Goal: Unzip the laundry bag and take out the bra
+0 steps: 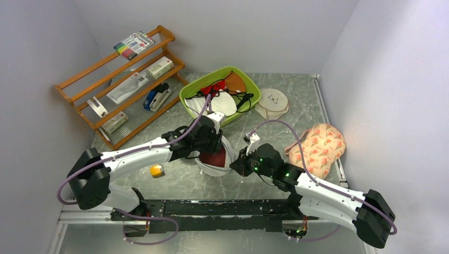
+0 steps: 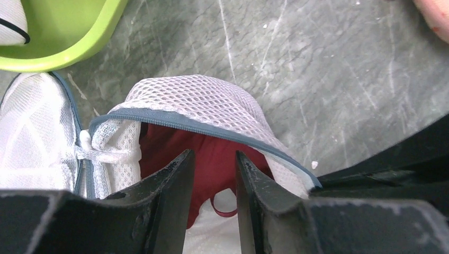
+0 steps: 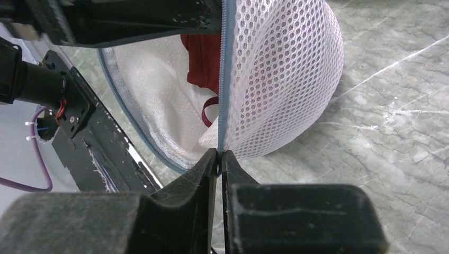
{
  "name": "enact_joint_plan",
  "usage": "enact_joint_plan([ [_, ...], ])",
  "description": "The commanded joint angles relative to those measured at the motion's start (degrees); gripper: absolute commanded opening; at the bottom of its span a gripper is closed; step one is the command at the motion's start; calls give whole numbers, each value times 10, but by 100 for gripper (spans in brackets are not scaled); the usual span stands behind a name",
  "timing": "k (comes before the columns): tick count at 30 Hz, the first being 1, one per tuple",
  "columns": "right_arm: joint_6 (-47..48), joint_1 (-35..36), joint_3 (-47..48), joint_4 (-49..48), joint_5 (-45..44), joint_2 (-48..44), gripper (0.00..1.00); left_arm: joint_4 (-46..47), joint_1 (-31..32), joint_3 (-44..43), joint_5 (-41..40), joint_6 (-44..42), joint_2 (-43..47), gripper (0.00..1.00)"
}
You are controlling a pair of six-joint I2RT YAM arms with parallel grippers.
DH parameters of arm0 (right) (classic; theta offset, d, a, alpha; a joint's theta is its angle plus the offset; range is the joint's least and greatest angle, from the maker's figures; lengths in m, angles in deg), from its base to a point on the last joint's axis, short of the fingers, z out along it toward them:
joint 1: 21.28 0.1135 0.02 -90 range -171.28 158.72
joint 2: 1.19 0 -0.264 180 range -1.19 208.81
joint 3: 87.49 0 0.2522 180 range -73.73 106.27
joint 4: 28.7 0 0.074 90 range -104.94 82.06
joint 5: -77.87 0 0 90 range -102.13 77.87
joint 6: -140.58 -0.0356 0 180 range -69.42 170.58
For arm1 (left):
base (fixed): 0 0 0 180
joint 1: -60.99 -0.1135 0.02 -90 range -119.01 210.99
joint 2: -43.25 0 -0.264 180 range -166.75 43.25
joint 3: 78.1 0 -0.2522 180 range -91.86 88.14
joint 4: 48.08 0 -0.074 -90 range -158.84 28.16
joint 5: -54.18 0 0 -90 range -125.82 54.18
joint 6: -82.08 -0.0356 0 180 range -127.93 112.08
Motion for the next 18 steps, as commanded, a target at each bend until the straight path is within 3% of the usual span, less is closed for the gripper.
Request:
enact_joint_plan([
  [1, 17, -1, 16, 2, -1, 1, 8, 27, -14, -6, -27, -15, -18, 45],
  [6, 28, -1, 31, 2, -17, 8, 8, 71, -56, 13, 39, -7, -21, 51],
  [11, 33, 0, 42, 12, -13, 15, 6, 62, -61, -1, 39, -15, -31, 60],
  [18, 47, -1, 52, 24, -34, -1, 5, 51, -68, -17, 32, -39, -52, 60],
])
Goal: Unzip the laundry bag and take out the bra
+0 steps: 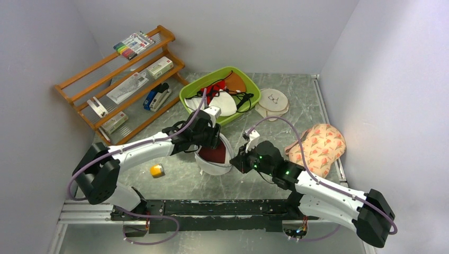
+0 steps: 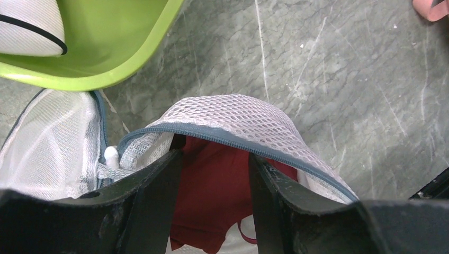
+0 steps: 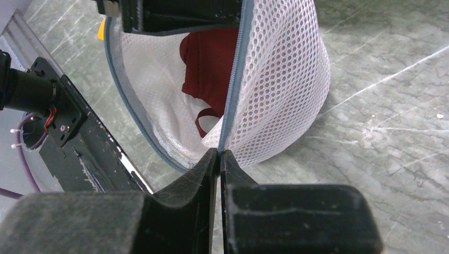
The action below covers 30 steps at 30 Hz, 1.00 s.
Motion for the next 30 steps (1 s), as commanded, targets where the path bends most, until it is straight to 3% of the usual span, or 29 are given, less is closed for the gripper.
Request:
enact_joint_plan([
  [1, 19, -1, 25, 9, -13, -6, 5, 12, -6, -25, 6, -33, -18, 60],
  [22, -1, -1, 3, -15, 1, -5, 3, 26, -7, -59, -7, -88, -96, 61],
  [25, 1, -1, 10, -14, 1, -1, 3, 36, -7, -61, -5, -95, -107, 52],
  [30, -1, -1, 16, -5, 4, 6, 2, 33, -6, -57, 5, -95, -97, 21],
])
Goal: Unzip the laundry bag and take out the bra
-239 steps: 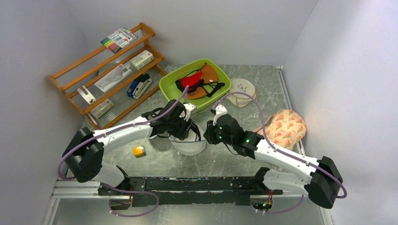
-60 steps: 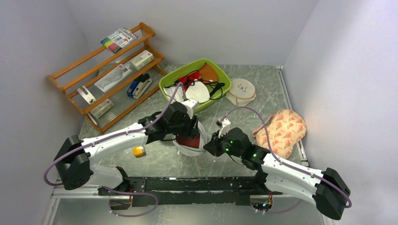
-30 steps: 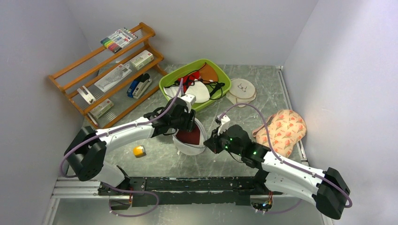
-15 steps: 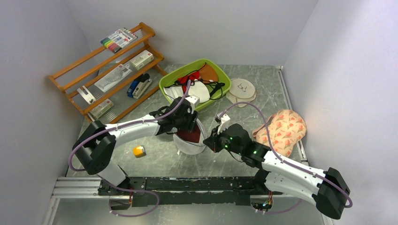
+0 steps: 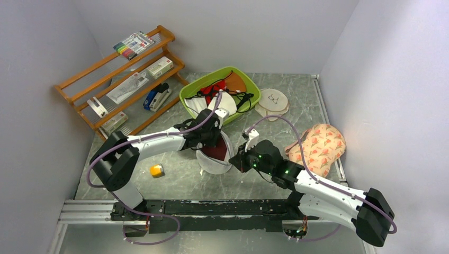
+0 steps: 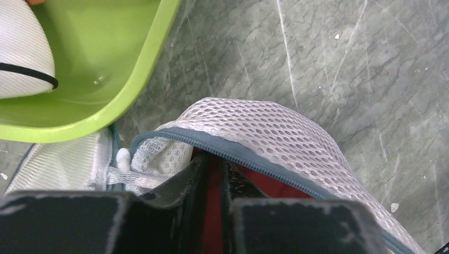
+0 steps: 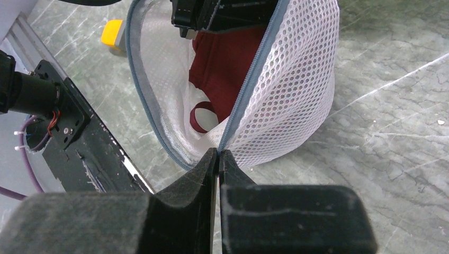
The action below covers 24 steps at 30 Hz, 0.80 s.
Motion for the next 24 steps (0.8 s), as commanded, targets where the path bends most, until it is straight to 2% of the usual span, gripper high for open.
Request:
enact_joint_plan([
  [1, -5, -1, 3, -6, 7, -1, 2, 22, -4, -6, 22, -8, 17, 17],
  [4, -11, -1, -5, -9, -6, -6, 1, 18, -3, 20, 39, -8, 55, 7],
  [13, -25, -1, 3, -1, -41, 12, 0, 11, 3, 90, 128, -26, 195, 7],
  [18, -28, -1, -5, -10, -42, 1, 0, 27, 8, 115, 120, -3, 238, 7],
  [22, -15, -1, 8, -10, -22, 7, 0, -1, 7, 89, 51, 11, 191, 34],
  [24, -11, -1, 12, -6, -11, 12, 0, -8, 7, 71, 28, 13, 161, 41],
])
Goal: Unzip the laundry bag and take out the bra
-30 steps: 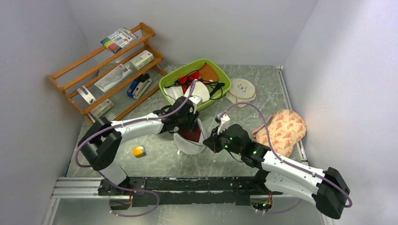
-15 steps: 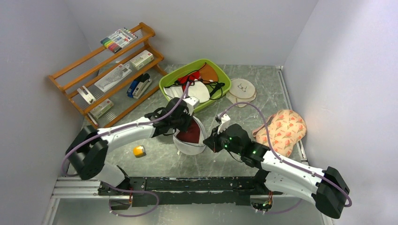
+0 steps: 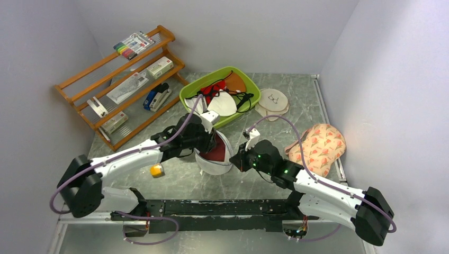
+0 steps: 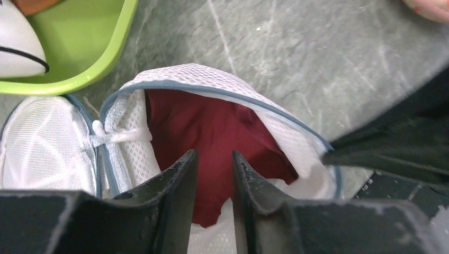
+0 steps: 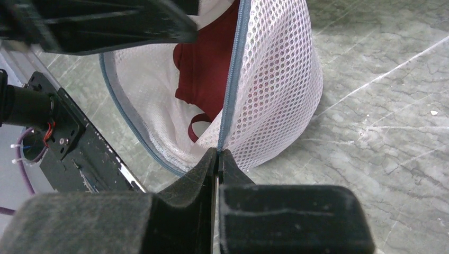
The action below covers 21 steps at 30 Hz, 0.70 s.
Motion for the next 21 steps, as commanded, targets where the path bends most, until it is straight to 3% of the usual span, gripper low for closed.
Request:
enact_joint_plan([
  [1, 11, -1, 11, -6, 20, 4, 0, -6, 2, -35, -61, 12, -64, 43],
  [9, 11, 0, 11, -10, 21, -13, 0, 14, 0, -92, -106, -9, -133, 52],
  [14, 14, 0, 11, -5, 22, -11, 0, -22, -1, -130, -136, -15, -170, 56],
  [21, 15, 0, 11, -16, 20, -4, 0, -20, -1, -133, -145, -21, -184, 61],
])
